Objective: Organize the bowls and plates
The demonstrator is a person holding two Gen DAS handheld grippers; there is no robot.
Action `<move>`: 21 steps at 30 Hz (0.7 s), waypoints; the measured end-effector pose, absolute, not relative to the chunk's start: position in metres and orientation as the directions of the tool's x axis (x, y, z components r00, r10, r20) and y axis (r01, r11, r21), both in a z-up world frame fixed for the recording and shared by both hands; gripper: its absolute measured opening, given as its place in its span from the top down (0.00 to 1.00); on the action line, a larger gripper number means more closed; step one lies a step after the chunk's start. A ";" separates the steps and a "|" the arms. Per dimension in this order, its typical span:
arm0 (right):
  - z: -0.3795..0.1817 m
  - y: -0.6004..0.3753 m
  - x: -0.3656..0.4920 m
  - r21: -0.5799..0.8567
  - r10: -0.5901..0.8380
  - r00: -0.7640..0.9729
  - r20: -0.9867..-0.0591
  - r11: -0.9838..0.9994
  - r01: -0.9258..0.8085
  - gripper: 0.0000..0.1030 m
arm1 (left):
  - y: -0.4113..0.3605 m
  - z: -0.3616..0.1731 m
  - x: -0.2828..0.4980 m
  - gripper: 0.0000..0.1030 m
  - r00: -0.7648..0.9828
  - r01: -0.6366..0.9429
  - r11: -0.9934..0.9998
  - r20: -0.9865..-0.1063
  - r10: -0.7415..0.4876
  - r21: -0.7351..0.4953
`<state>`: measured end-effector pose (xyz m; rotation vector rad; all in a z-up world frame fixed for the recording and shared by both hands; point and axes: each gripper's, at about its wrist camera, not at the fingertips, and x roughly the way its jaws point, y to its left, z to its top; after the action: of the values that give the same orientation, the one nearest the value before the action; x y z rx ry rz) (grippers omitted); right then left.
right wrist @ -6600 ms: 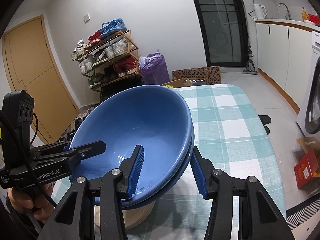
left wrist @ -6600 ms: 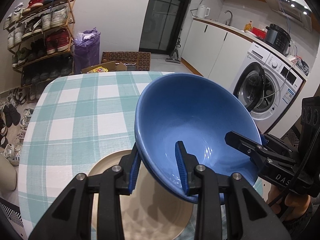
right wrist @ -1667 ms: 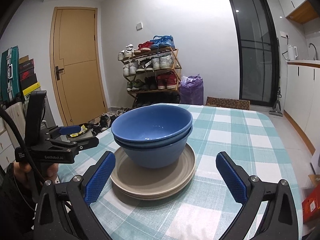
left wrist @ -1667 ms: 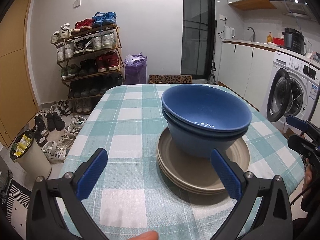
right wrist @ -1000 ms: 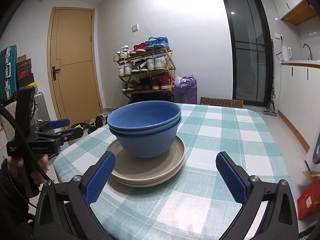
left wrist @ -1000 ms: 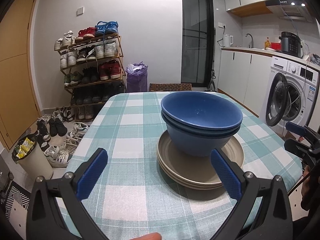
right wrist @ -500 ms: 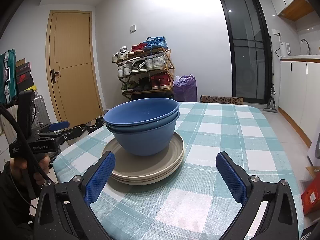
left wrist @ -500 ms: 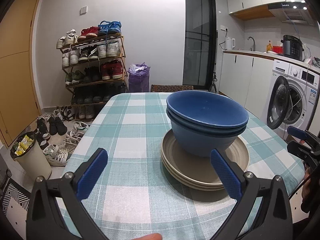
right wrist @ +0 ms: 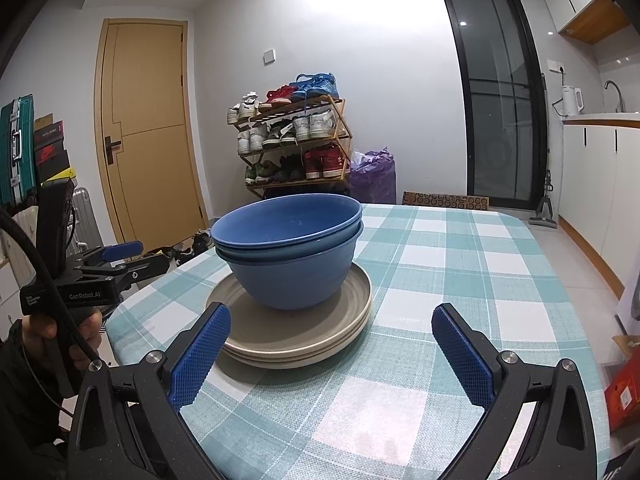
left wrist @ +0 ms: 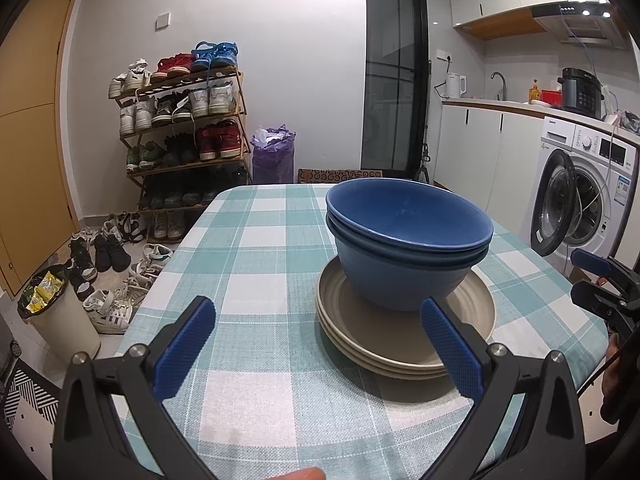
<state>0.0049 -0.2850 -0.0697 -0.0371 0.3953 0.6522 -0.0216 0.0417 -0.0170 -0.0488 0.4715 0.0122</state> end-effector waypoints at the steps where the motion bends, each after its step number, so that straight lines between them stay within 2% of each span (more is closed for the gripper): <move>1: -0.070 -0.285 0.005 0.088 0.584 0.724 -0.368 0.797 -0.598 0.01 | 0.042 -0.017 -0.022 0.00 0.890 -0.021 0.999 -0.455 -0.001 -0.044; 21: -0.069 -0.285 0.003 0.082 0.586 0.723 -0.365 0.794 -0.602 0.01 | 0.042 -0.017 -0.021 0.00 0.889 -0.022 0.998 -0.458 -0.004 -0.051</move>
<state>0.0029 -0.2846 -0.0692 -0.0428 0.3881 0.6560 -0.0207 0.0423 -0.0174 -0.0549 0.4758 0.0093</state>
